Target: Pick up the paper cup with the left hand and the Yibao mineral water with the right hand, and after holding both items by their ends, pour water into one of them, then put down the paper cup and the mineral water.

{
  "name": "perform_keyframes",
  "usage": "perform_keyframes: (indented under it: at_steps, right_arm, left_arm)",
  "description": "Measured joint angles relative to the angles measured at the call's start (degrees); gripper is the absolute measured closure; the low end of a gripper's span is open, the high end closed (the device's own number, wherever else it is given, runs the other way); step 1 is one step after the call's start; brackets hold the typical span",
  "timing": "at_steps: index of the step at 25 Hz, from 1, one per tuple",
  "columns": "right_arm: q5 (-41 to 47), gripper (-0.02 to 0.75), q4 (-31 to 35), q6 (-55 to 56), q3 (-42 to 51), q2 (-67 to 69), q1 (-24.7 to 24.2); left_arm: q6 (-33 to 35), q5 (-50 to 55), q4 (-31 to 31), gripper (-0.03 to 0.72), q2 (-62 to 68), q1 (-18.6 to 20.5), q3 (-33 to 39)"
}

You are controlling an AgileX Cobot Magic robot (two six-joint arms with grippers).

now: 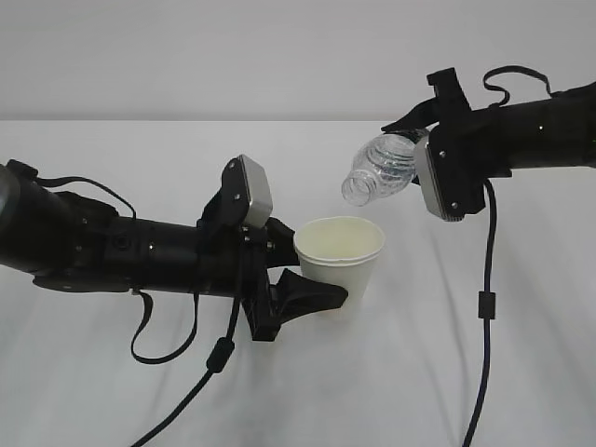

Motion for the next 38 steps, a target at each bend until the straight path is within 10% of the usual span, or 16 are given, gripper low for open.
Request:
perform_keyframes:
  at_steps: [38]
  right_arm:
    - [-1.4,0.279,1.3,-7.7,-0.1,-0.5,0.0]
  left_arm:
    - [0.0,0.0,2.0,0.256,0.0,0.0,0.0]
